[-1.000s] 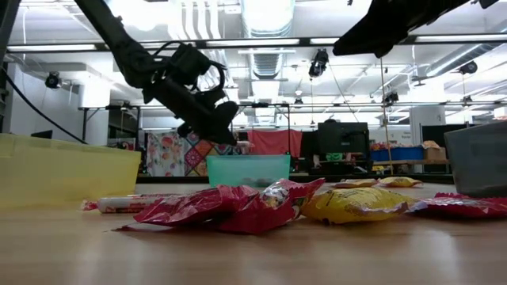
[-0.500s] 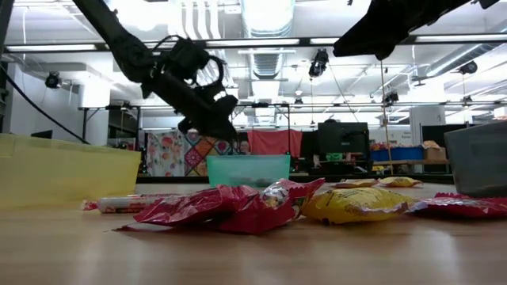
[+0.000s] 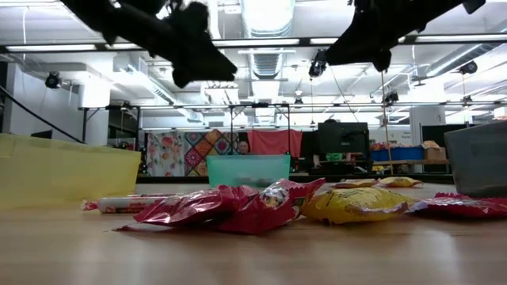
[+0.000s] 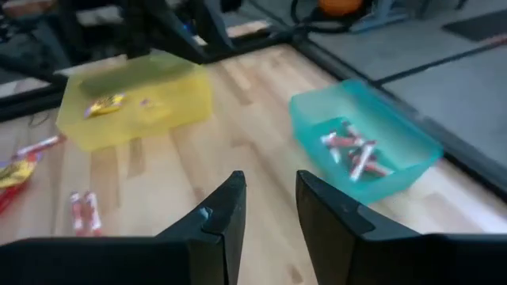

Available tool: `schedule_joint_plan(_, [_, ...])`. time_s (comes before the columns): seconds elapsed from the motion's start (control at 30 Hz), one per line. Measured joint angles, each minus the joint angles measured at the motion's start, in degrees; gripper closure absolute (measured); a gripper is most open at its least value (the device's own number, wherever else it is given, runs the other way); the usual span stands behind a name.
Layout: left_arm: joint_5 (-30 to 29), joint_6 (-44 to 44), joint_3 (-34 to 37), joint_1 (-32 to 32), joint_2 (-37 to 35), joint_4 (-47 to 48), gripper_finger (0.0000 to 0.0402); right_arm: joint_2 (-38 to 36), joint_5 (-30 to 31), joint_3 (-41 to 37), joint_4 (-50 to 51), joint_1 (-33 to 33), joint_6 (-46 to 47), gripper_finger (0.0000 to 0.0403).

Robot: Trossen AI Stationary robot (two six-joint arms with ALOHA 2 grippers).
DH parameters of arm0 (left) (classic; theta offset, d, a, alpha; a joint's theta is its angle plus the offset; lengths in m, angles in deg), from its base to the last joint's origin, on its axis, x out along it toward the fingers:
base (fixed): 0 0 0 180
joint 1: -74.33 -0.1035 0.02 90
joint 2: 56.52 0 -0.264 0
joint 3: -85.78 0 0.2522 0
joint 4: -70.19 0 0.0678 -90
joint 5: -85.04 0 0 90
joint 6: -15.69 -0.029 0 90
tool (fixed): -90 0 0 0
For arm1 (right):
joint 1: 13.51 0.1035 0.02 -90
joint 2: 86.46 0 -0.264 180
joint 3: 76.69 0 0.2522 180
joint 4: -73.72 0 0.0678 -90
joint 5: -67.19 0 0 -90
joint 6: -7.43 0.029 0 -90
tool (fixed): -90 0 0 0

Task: Sort candy
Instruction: Put the yellow candy into the yellow bin

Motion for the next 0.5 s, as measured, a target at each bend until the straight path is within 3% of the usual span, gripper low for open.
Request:
schedule_joint_plan(0.27, [-0.27,2.96,0.13,9.35,-1.57,6.12,0.029,5.63,-12.03,3.28,3.13,0.0,4.44,0.0308])
schedule_joint_plan(0.5, [-0.31,4.76,0.2,12.88,-0.74,10.91,0.029,10.74,-12.4,9.41,21.3,-0.01,12.39,0.0306])
